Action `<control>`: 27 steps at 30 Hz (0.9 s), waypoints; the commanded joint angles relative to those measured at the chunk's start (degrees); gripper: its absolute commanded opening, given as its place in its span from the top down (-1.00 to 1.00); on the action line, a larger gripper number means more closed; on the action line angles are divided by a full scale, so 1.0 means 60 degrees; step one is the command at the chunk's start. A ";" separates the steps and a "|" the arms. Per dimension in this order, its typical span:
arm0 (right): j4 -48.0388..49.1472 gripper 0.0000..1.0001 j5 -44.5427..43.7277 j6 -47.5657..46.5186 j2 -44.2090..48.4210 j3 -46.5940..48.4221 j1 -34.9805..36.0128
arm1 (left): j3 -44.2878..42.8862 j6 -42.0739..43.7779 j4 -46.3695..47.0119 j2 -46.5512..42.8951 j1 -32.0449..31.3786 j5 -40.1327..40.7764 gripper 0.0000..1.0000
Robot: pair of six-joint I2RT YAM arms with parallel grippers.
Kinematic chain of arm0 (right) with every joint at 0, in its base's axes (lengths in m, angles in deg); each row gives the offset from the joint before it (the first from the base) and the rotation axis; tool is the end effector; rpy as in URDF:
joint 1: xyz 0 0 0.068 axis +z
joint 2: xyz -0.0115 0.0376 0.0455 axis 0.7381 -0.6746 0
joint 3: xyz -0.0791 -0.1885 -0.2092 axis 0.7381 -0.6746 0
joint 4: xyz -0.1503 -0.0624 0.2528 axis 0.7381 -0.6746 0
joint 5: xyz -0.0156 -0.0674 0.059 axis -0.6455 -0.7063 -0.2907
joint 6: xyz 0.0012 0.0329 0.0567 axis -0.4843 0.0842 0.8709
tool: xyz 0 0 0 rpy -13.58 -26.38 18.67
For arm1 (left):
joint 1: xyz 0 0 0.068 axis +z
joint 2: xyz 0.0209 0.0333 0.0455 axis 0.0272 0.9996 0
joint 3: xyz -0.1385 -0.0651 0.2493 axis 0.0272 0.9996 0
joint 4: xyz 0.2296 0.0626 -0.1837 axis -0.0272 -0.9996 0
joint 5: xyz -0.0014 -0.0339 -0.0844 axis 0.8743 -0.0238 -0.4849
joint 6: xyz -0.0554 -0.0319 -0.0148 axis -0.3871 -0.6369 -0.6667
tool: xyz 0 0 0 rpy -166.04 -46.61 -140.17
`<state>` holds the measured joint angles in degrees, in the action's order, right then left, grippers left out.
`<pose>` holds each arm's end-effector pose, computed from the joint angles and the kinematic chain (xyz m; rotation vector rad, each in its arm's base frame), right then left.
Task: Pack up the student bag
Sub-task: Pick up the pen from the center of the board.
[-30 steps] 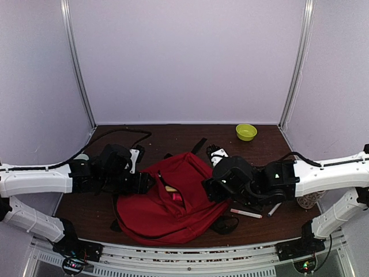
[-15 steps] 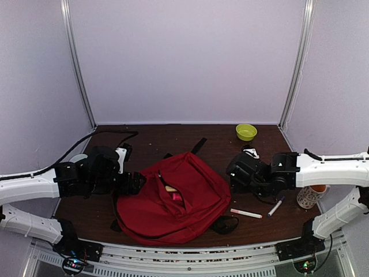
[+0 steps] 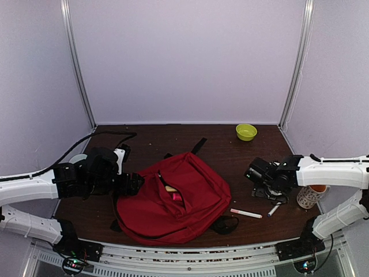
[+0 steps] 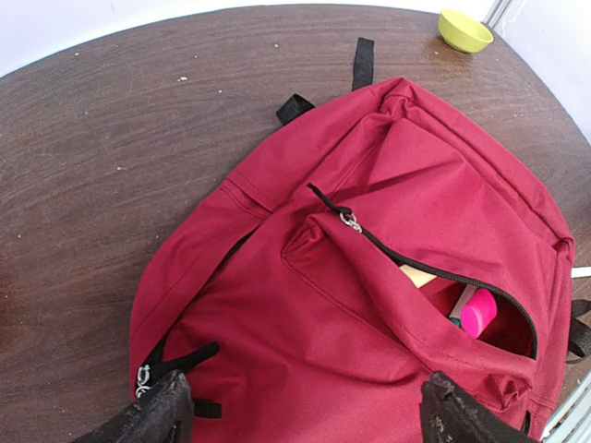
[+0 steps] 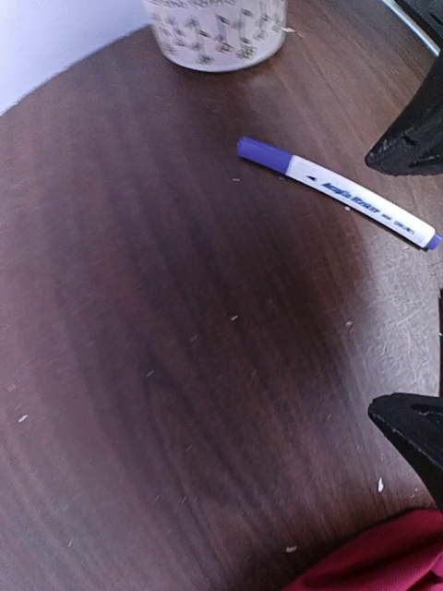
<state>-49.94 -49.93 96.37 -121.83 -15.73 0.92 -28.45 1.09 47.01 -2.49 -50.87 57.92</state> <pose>0.1776 0.1672 0.1814 0.5014 2.6293 -0.1313 0.1680 -0.1930 0.2352 0.1776 2.2834 -0.4674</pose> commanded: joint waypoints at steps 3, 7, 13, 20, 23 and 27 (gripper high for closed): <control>0.1395 -0.53 0.1591 0.0684 -0.0182 -0.0914 -0.0105 | 0.0120 -0.0038 0.0159 -0.0159 0.0078 0.0095 -0.73; 0.2099 -0.48 0.2247 0.0576 -0.0545 -0.1179 0.0044 | 0.0138 -0.0062 0.0163 -0.0186 0.0074 0.0088 -0.73; 0.2058 -0.48 0.1714 -0.0691 -0.0683 -0.0756 0.0643 | 0.0186 -0.0061 0.0148 -0.0268 0.0080 0.0116 -0.73; 0.3667 -0.48 0.2461 -0.3229 0.0206 -0.1578 0.0790 | 0.0143 -0.0006 0.0142 -0.0276 0.0078 0.0116 -0.73; 0.3878 -0.50 0.3046 -0.4118 0.0332 -0.1719 0.0790 | 0.0143 0.0004 0.0148 -0.0290 0.0080 0.0116 -0.73; 0.4004 -0.51 0.3718 -0.4912 0.0301 -0.1804 0.0838 | 0.0124 0.0023 0.0195 -0.0291 0.0078 0.0105 -0.73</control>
<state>-28.67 -32.55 75.02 -120.54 -25.74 5.46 -27.90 1.07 47.01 -3.49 -50.87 57.94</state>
